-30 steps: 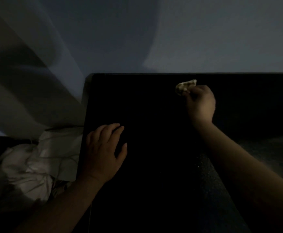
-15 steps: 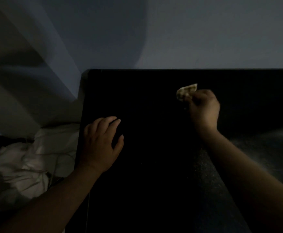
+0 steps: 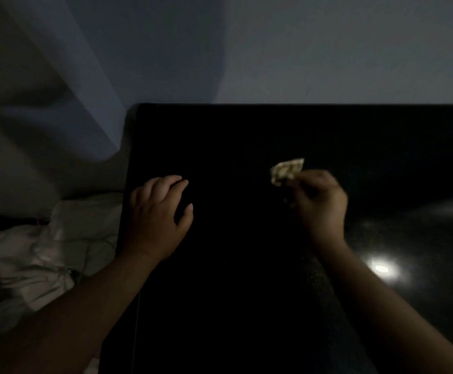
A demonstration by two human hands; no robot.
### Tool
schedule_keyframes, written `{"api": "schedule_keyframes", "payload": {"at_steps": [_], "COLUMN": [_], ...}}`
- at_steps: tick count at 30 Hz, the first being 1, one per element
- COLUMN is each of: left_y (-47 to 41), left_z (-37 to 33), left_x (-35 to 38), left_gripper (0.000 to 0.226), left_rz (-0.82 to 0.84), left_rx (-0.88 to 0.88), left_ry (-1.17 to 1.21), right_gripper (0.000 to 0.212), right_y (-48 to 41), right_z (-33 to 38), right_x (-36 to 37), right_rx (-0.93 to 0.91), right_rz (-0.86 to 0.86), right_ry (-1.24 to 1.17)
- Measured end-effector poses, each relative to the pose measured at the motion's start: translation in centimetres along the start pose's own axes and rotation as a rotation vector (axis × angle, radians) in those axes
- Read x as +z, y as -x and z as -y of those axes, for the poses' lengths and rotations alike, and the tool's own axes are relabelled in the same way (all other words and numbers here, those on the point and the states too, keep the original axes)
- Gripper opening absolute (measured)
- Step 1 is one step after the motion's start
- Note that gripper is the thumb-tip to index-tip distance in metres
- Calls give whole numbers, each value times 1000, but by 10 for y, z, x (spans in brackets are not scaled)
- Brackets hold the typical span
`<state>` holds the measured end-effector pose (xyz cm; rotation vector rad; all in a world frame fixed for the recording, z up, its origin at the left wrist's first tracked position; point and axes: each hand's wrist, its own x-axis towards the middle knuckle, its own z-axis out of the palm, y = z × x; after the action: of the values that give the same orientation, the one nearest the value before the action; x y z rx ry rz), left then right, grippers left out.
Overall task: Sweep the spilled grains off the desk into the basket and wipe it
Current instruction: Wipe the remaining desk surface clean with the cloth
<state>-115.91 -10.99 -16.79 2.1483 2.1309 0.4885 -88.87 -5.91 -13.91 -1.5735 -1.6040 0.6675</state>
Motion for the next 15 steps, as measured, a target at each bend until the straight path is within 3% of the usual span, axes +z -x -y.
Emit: {"api": "schedule_keyframes", "payload": {"at_steps": [2,4,9,12,15], "left_y": [0,1,1,2,3], "left_z": [0,1,2,3,5], "left_x": [0,0,3,3,4], "left_gripper": [50,50,49,48,49], "left_rz": [-4,-13,-41,-55,-46], "left_rx": [5,13,25,36,39], "left_ry": [14,14,7,1,3], "right_gripper": [17,20,22,25,26], "right_y": [-26,-35,8,53,82], "right_z": [-10,-21,-21,-9,3], "right_x": [-8,-7,13,14,8], "right_rx": [46,97,-43,-66,-42], "right_rz": [-63,-8,81,178,320], "right_ry": [87,111,178,136,-56]}}
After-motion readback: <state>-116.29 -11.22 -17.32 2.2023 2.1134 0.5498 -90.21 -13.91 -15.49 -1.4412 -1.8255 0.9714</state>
